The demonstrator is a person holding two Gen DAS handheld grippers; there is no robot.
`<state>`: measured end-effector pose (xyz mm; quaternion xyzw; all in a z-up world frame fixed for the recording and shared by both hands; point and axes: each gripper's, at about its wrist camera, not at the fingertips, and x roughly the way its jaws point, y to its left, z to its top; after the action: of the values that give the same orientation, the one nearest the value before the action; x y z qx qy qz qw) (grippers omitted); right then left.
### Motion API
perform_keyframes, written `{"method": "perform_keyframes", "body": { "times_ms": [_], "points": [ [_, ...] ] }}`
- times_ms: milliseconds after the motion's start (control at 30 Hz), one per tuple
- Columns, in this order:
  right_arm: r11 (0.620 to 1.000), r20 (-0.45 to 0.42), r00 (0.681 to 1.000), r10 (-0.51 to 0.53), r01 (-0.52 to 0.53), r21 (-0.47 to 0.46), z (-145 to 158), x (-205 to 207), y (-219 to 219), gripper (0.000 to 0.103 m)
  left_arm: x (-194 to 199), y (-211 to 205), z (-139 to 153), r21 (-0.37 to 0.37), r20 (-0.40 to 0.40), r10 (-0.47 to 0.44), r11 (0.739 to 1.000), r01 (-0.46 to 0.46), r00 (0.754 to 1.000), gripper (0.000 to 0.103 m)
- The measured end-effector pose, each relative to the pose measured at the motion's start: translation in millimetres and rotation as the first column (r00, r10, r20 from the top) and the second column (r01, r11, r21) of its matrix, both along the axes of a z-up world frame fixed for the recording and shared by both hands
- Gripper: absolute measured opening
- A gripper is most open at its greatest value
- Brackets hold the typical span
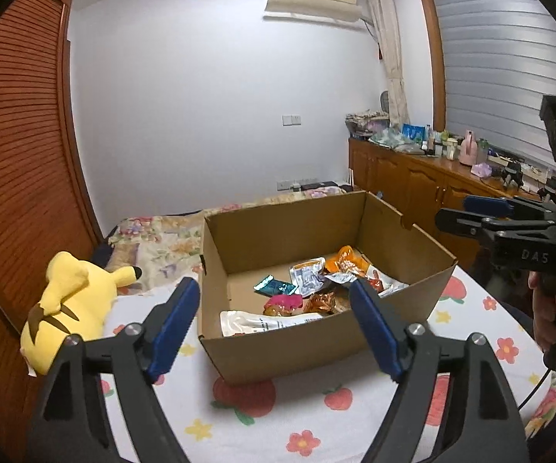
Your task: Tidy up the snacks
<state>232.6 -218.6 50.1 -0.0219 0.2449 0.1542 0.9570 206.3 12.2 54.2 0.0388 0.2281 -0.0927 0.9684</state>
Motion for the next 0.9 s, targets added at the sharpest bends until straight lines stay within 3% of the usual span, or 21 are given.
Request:
{"method": "perform_keyframes", "body": {
  "times_ms": [167, 400, 900],
  "points": [
    [0.999, 0.044, 0.999, -0.019, 0.017, 0.04, 14.9, -22.0, -5.0, 0.088, -20.0, 0.1, 10.6, 0.004, 0.027, 0.043, 0.999, -0.043, 0.999, 0.081],
    [0.998, 0.096, 0.994, -0.047, 0.043, 0.045, 26.6, -48.2, -4.4, 0.091, -39.1, -0.8, 15.2, 0.01, 0.043, 0.084, 0.996, -0.084, 0.996, 0.082],
    [0.996, 0.146, 0.985, -0.093, 0.091, 0.023, 14.2, -96.6, -4.8, 0.091, -76.3, 0.7, 4.8, 0.007, 0.055, 0.149, 0.989, -0.15, 0.987, 0.083]
  ]
}}
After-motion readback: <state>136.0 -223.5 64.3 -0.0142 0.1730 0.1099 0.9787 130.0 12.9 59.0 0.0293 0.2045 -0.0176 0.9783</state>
